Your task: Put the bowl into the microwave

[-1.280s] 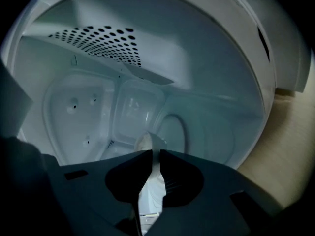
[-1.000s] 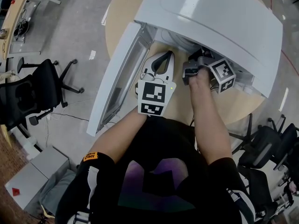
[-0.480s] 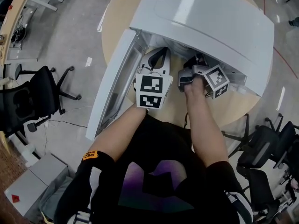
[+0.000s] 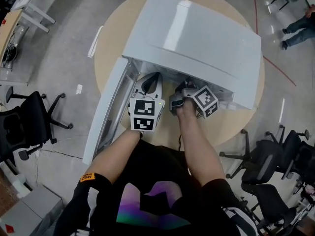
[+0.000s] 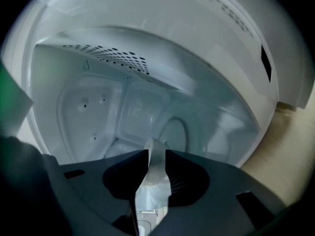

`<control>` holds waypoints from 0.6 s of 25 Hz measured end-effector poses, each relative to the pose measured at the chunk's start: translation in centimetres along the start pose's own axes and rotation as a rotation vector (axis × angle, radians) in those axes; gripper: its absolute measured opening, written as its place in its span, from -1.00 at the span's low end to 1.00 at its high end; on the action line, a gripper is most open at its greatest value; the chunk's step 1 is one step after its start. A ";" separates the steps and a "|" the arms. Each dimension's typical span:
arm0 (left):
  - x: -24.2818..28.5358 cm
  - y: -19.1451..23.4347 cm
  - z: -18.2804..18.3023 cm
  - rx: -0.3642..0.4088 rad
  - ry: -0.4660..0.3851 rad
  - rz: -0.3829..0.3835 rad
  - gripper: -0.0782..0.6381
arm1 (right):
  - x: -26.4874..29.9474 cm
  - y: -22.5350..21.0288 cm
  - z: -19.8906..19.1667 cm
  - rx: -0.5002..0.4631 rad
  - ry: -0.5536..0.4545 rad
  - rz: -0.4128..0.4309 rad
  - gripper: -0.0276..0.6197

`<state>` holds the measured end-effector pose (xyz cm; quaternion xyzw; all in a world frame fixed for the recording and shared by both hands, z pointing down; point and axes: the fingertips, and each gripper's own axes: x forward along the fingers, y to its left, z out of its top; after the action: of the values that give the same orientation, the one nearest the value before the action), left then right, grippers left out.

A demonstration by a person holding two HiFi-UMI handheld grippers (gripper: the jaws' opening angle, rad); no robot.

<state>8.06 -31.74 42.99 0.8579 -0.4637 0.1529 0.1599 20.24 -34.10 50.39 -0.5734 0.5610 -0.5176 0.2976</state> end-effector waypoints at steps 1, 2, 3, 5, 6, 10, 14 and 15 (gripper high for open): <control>-0.1 0.0 0.0 0.000 0.000 -0.002 -0.65 | -0.2 0.0 -0.1 -0.010 -0.001 -0.004 -0.63; -0.3 0.0 0.1 -0.001 -0.001 -0.003 -0.65 | -0.5 0.0 -0.1 -0.021 -0.004 -0.008 -0.62; -0.4 0.0 0.1 -0.002 -0.001 -0.003 -0.65 | -0.8 0.0 -0.1 -0.035 -0.008 -0.014 -0.62; -0.6 0.0 0.0 -0.003 -0.003 -0.004 -0.65 | -1.6 -0.2 -0.2 -0.075 -0.013 -0.034 -0.62; -0.7 0.0 0.0 -0.005 -0.004 -0.005 -0.65 | -2.0 -0.3 -0.1 -0.095 -0.017 -0.042 -0.62; -1.0 -0.5 0.1 -0.012 -0.006 -0.026 -0.65 | -3.9 0.2 -0.1 -0.201 -0.016 -0.062 -0.62; -1.9 -1.3 0.4 -0.020 -0.016 -0.053 -0.65 | -6.0 2.0 -1.3 -0.358 0.030 -0.053 -0.62; -2.2 -1.6 0.5 -0.021 -0.020 -0.061 -0.65 | -6.5 2.6 -1.6 -0.401 0.039 -0.046 -0.62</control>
<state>8.30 -29.50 41.44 0.8714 -0.4404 0.1347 0.1688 18.96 -28.02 46.79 -0.6236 0.6452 -0.4134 0.1545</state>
